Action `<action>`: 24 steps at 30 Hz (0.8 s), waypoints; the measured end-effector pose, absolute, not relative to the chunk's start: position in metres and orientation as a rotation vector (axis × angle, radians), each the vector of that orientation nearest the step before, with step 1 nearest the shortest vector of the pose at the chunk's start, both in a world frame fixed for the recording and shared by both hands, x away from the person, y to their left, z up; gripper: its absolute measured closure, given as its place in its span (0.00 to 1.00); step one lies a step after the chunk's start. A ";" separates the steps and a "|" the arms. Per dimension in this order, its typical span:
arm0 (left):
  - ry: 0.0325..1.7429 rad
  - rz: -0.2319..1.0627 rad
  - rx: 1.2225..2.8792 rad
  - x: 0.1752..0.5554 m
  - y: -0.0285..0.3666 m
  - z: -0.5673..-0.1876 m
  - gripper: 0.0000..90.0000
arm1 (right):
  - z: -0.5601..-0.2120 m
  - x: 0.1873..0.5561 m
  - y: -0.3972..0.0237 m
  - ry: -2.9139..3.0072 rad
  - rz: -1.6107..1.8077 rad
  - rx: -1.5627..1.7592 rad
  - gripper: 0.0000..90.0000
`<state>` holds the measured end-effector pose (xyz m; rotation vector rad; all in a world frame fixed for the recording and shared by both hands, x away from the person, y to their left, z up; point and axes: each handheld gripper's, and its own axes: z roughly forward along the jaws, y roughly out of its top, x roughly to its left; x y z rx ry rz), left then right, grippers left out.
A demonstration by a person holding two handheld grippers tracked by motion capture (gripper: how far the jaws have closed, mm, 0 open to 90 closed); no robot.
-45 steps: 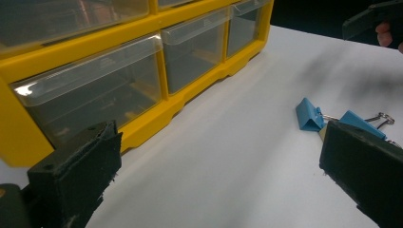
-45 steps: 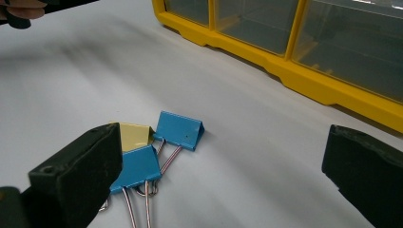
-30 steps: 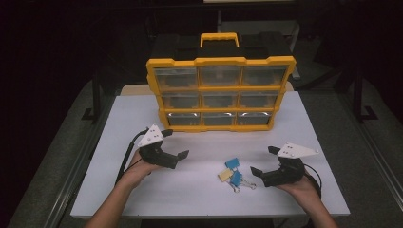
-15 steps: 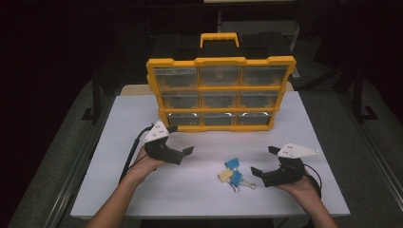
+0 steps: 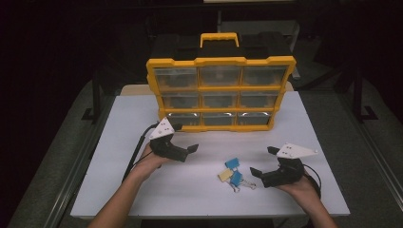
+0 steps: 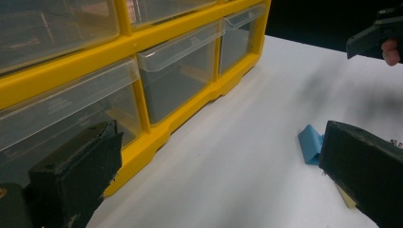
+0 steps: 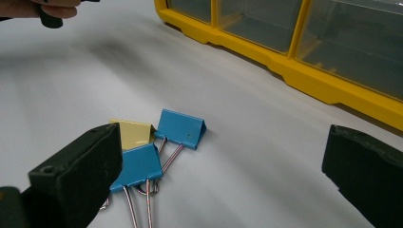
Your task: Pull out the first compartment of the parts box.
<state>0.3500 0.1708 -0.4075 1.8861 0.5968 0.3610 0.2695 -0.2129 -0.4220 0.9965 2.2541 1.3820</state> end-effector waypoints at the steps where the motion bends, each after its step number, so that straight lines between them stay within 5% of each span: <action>1: 0.596 0.363 1.885 0.351 0.169 -0.408 0.00 | -0.422 0.269 -0.213 2.253 1.382 0.997 0.00; 24: 0.564 0.369 1.884 0.369 0.150 -0.414 0.00 | -0.422 0.269 -0.214 2.250 1.388 1.007 0.00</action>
